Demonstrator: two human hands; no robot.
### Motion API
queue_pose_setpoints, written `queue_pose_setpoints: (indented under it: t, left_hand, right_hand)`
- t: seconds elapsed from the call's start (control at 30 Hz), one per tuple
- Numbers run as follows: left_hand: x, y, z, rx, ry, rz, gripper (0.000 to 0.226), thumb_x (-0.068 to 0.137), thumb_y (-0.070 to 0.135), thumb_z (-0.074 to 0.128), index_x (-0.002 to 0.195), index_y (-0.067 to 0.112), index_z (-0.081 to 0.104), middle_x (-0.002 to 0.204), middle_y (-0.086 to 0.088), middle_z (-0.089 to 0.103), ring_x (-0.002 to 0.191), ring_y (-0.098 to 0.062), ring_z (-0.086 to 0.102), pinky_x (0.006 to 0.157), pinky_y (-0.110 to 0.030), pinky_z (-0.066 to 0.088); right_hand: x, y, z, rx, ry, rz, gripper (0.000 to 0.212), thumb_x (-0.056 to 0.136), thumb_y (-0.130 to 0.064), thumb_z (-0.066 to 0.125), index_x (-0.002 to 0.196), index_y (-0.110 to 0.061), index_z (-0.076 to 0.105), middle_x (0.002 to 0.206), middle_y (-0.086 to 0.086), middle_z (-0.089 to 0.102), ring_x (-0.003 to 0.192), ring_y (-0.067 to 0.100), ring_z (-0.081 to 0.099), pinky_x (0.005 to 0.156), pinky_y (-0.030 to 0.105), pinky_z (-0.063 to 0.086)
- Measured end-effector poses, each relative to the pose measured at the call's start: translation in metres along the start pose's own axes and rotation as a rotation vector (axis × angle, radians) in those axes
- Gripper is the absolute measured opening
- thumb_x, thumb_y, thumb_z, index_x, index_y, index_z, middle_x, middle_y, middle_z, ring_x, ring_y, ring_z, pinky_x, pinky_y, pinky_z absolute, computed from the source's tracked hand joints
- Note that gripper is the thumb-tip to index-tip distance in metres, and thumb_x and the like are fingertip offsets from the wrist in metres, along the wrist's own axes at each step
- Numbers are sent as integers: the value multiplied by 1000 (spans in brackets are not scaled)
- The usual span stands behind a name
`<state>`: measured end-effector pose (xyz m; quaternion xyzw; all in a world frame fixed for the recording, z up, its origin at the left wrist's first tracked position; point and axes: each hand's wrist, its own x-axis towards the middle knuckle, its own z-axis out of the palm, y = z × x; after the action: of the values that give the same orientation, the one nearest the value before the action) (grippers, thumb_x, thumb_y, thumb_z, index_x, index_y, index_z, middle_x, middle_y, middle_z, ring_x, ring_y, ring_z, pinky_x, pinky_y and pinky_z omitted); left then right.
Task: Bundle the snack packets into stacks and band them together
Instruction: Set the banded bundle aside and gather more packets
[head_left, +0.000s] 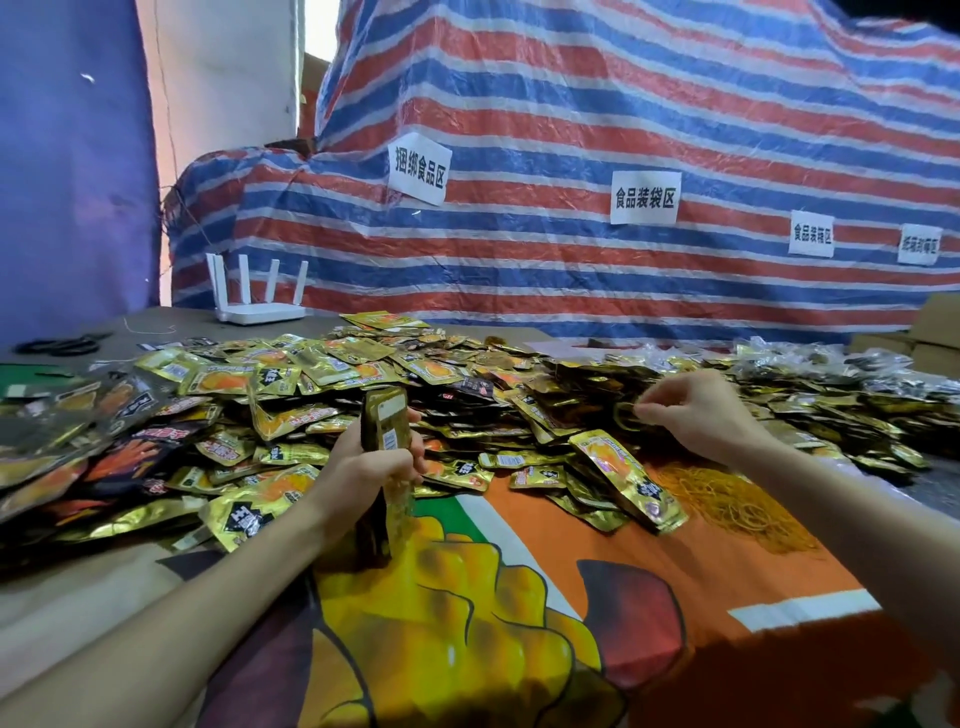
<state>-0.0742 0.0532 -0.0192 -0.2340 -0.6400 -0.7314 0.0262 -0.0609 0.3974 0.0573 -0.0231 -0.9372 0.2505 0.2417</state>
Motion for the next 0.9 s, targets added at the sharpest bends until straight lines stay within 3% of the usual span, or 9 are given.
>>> queue_pose_setpoints:
  t: [0.13,0.3,0.37,0.47,0.53,0.67,0.73,0.8,0.9]
  left_hand:
    - [-2,5,0,-85,66,-24,56,57,2,53,112,-2,57,106,-15,71,76,-24,61,69,-38,51]
    - [-1,11,-8,-169,163,-66,62,57,7,55,119,-1,59,125,-4,71,92,-27,62,94,-51,51]
    - [0,15,-9,-209,208,-93,64,57,7,55,121,-1,61,121,-7,71,97,-31,60,95,-52,49]
    - [2,15,-12,-227,260,-103,44,72,-5,54,116,-8,60,98,-15,71,83,-28,63,74,-41,55]
    - [4,14,-14,-251,265,-102,37,75,-12,49,110,-4,60,87,-14,68,72,-23,62,65,-34,55]
    - [7,12,-17,-368,186,-138,46,58,-2,51,104,4,55,76,-8,55,67,-20,55,66,-35,48]
    - [10,8,-22,-438,154,-182,46,59,-1,49,105,5,53,75,-6,52,65,-20,53,64,-34,47]
    - [11,6,-25,-469,123,-219,49,56,0,51,105,5,53,75,-6,52,64,-21,52,64,-34,47]
    - [10,4,-25,-490,21,-239,53,53,1,54,106,4,53,75,-7,53,64,-23,53,65,-35,48]
  right_hand:
    - [-11,-67,32,468,-66,-147,5,90,-22,75,85,-23,77,72,-12,72,64,-5,63,55,10,45]
    - [-18,-125,99,759,-243,-191,7,88,-25,78,81,-22,80,74,-7,74,62,-3,62,51,13,44]
    - [-17,-139,118,849,-308,-167,5,86,-26,79,81,-25,81,80,-1,77,68,5,66,54,19,47]
    - [-15,-146,140,939,-325,-105,12,77,-36,83,84,-26,82,85,5,78,78,21,68,66,32,51]
    - [-14,-143,153,979,-312,-59,9,77,-32,83,82,-24,82,78,3,76,72,18,66,61,27,50]
    - [-9,-134,161,1111,-439,22,20,70,-26,80,82,-10,79,70,6,67,61,13,58,53,22,44]
    - [-9,-130,157,1248,-598,65,15,76,-21,71,78,-7,75,76,9,65,67,16,61,64,27,46]
    - [-9,-127,152,1410,-743,112,16,78,-17,60,69,-8,70,81,11,66,78,23,64,84,37,46]
    - [-9,-124,145,1635,-796,107,15,76,-14,52,66,-9,63,69,9,59,78,28,62,95,42,43]
